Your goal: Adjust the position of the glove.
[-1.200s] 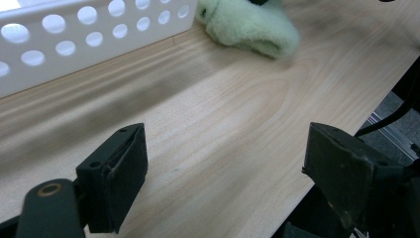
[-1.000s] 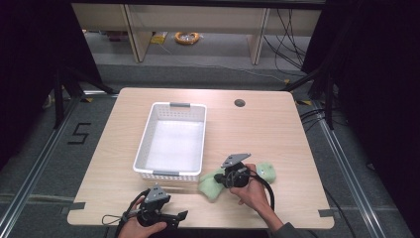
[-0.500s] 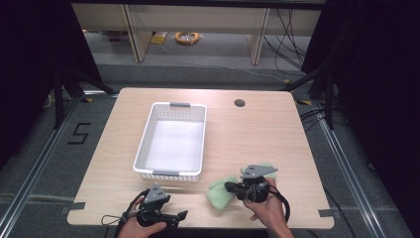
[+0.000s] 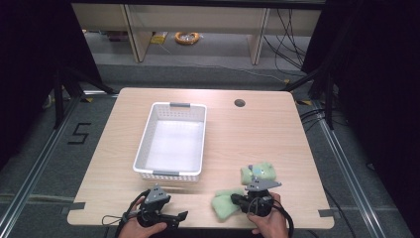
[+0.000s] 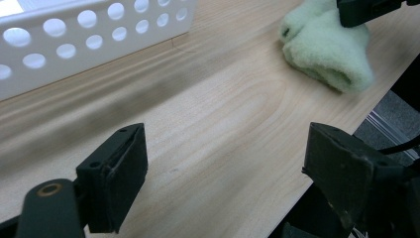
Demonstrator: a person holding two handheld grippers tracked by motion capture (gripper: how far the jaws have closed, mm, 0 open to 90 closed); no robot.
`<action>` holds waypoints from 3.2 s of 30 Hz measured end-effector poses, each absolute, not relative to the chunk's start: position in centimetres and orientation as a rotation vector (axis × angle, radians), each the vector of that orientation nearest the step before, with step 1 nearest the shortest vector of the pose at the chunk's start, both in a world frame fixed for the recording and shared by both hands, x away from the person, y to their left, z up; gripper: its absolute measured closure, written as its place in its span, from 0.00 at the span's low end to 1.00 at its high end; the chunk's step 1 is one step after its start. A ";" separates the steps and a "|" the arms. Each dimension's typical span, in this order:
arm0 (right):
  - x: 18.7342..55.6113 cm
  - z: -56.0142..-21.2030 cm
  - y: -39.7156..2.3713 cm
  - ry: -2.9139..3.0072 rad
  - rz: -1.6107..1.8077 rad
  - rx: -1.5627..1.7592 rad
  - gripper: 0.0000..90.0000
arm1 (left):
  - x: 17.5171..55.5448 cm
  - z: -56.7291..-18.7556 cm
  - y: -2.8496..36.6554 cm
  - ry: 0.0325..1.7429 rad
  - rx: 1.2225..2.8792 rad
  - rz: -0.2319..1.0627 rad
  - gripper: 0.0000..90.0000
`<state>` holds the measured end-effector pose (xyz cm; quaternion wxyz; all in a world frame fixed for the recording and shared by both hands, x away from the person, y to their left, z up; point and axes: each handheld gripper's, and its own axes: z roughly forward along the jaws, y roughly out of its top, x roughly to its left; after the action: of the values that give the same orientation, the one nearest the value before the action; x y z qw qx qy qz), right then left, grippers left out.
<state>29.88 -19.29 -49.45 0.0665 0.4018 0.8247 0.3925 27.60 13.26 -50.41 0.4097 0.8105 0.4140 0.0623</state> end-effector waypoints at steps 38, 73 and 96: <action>35.3 -46.9 -26.0 2.269 0.990 1.296 0.62 | 27.6 -50.6 12.9 1.035 2.048 0.165 0.18; 37.8 -49.4 -24.6 2.366 0.880 1.347 0.71 | 27.6 -50.5 13.0 1.018 2.064 0.149 0.18; 36.8 -47.4 -25.5 2.349 1.007 1.140 0.94 | 27.6 -50.4 13.1 1.018 2.054 0.151 0.18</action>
<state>36.77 -25.54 -47.38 0.1707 0.4015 0.8270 0.3545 27.59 13.06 -50.43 0.4096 0.8155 0.4044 0.0599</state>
